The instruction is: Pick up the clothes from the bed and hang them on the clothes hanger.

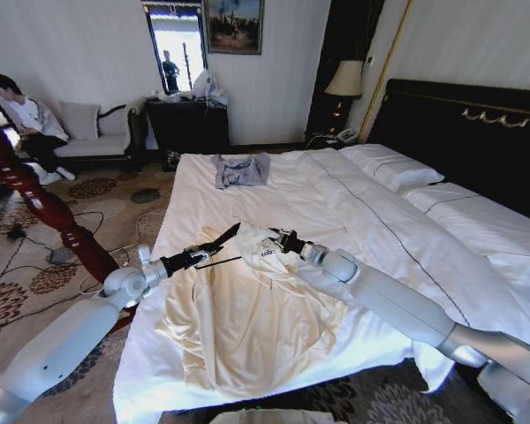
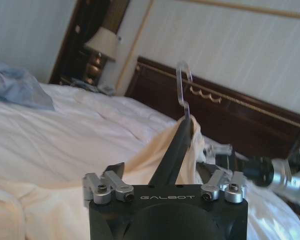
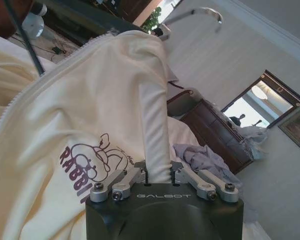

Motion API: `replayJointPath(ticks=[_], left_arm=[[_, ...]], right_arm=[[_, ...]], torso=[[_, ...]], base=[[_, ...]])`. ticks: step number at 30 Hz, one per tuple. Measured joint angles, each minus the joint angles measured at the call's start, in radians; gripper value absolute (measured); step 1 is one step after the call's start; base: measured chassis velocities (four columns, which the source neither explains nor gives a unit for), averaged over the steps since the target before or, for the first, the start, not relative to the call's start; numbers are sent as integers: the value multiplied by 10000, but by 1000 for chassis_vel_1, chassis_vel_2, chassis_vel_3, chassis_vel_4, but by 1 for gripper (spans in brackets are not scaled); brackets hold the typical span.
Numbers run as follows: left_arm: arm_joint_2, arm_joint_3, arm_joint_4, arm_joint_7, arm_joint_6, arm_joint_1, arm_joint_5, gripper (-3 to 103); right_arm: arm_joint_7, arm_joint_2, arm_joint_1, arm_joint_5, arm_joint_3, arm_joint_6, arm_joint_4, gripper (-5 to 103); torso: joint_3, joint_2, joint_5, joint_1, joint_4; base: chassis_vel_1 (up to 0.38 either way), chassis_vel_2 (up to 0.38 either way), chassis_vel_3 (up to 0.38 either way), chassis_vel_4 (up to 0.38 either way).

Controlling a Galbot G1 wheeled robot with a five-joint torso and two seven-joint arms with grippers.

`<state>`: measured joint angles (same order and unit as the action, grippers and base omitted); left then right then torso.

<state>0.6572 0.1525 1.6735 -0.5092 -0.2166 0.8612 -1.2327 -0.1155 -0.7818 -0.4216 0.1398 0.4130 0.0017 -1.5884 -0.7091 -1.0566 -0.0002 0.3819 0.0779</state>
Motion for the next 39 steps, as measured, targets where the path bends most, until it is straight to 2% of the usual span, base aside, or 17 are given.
replayJointPath(ticks=[2, 4, 12, 15, 19, 20, 21, 24, 29, 36, 39], left_arm=[[-70, 649, 399, 260, 3, 359, -196, 93], [-135, 1090, 700, 428, -13, 548, -410, 99], [-432, 2338, 1648, 1215, -133, 1115, -1045, 100], [-536, 2791, 1678, 1549, -128, 1367, -568, 100], [-958, 3911, 1540, 1852, 67, 2346, 723, 100], [-1091, 4300, 1544, 1879, 166, 2773, 1350, 100], [-1091, 4300, 1544, 1879, 166, 2773, 1350, 100], [-1191, 4983, 1638, 2196, 332, 3657, 2657, 100], [-990, 5745, 1919, 2512, 362, 4807, 2825, 100], [-509, 5616, 1698, 2730, 363, 5368, 3594, 100], [-232, 4848, 1379, 2948, 363, 5233, 3877, 100]], right_arm=[[114, 14, -176, -62, -93, -27, -33, 19], [153, 41, -241, -97, -149, -34, -64, 19], [200, 64, -368, -275, -221, -29, -126, 19], [243, 65, -436, -306, -297, -29, -147, 19], [400, 58, -521, -308, -529, -72, -112, 19], [433, 58, -575, -295, -637, -86, -93, 19], [433, 58, -575, -295, -637, -86, -93, 19], [516, 47, -857, -318, -969, -122, -60, 19], [645, -55, -1413, -471, -1723, -171, -8, 19], [969, -64, -1754, -551, -1993, -54, -8, 19], [1058, -93, -1960, -572, -2177, -47, -89, 19]], torso=[[0, 0, 3, 0, -2], [0, 0, 0, 0, -3], [0, -1, 3, 0, -1], [0, -1, 2, -1, 0], [0, 0, 0, 0, -5], [0, 0, 2, 0, -6], [0, 0, 2, 0, -6], [0, -1, 1, -1, -2], [0, 0, 3, 0, -1], [1, -1, 2, -2, -5], [0, 0, 2, -1, -2]], base=[[0, 0, 0, 0], [0, 0, 0, 0], [0, 0, 0, 0], [0, 0, 0, 0], [0, 0, 0, 0], [0, 0, 0, 0], [0, 0, 0, 0], [0, 0, 0, 0], [0, 0, 0, 0], [0, 0, 0, 0], [0, 0, 0, 0]])
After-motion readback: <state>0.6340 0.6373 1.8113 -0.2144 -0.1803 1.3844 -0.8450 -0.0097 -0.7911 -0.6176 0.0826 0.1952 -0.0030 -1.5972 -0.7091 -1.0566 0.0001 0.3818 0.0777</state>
